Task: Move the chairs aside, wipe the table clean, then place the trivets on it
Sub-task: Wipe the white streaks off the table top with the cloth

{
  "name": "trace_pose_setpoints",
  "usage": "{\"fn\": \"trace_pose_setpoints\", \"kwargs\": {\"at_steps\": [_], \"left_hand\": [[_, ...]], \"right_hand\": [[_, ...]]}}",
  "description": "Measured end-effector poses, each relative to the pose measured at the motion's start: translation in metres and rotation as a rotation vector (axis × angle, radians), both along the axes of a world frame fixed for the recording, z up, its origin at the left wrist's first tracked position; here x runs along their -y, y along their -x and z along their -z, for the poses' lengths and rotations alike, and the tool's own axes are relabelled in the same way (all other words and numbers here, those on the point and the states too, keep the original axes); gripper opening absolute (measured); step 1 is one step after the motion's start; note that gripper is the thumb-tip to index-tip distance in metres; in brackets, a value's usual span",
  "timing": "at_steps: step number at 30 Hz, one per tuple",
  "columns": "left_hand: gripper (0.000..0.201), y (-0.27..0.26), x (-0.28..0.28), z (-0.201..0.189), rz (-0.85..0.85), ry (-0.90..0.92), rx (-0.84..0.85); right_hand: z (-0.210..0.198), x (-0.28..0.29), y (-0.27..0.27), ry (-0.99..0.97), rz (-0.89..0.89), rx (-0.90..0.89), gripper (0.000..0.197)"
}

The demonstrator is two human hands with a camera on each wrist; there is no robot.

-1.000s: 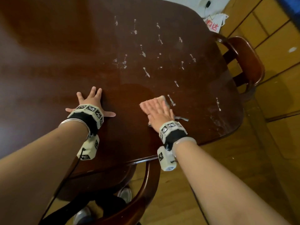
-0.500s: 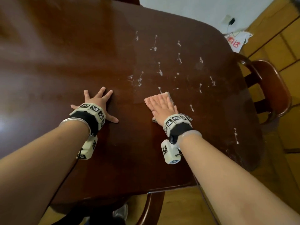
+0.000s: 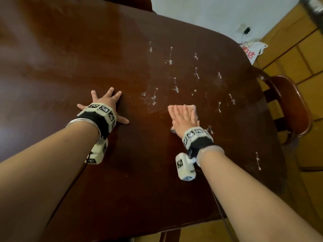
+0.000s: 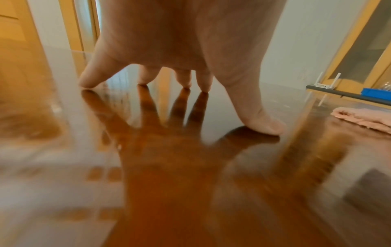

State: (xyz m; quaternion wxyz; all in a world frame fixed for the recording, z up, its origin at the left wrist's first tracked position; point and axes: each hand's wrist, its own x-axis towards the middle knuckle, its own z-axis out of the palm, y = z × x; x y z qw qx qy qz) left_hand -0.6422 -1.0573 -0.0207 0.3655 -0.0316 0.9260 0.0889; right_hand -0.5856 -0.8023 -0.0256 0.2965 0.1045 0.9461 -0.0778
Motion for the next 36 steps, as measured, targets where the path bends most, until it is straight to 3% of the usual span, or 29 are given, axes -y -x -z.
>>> {"fn": "trace_pose_setpoints", "kwargs": {"at_steps": [4,7,9,13,15,18,21,24,27,30,33,36], "left_hand": [[0.136,0.031,0.013,0.007,0.026,0.014,-0.001],[0.138,0.046,0.011,0.002,0.037,0.002,0.009],[0.135,0.052,0.010,0.000,0.027,-0.005,0.021],[0.139,0.057,0.010,-0.002,0.020,-0.015,0.037],[0.141,0.057,0.009,-0.002,0.023,-0.020,0.039],[0.140,0.058,0.011,-0.001,0.024,-0.025,0.055],[0.140,0.059,0.012,-0.002,0.030,-0.029,0.077],[0.140,0.059,0.012,-0.004,0.023,-0.041,0.081],[0.140,0.058,0.012,-0.006,0.018,-0.043,0.086],[0.141,0.059,0.013,-0.006,0.021,-0.050,0.090],[0.139,0.058,0.013,-0.004,0.024,-0.048,0.079],[0.138,0.058,0.012,-0.006,0.017,-0.048,0.089]], "right_hand": [[0.009,0.047,0.054,0.030,-0.017,-0.044,0.062],[0.023,0.057,0.044,0.062,-0.275,-0.081,0.062],[0.027,0.038,0.031,-0.028,-0.406,-0.123,0.063],[0.007,0.011,0.064,-0.141,-0.270,-0.082,0.066],[-0.001,0.029,0.098,-0.124,-0.211,-0.083,0.071],[0.011,0.074,0.125,-0.022,-0.269,-0.067,0.072],[0.016,0.096,0.090,0.044,-0.415,-0.070,0.064],[0.009,0.067,0.054,0.061,-0.430,-0.084,0.056],[0.005,0.043,0.070,0.006,-0.246,-0.045,0.052],[0.008,0.075,0.102,0.025,-0.066,-0.012,0.054],[0.010,0.117,0.099,0.058,-0.202,-0.032,0.058],[0.010,0.110,0.061,0.066,-0.332,-0.063,0.056]]}}
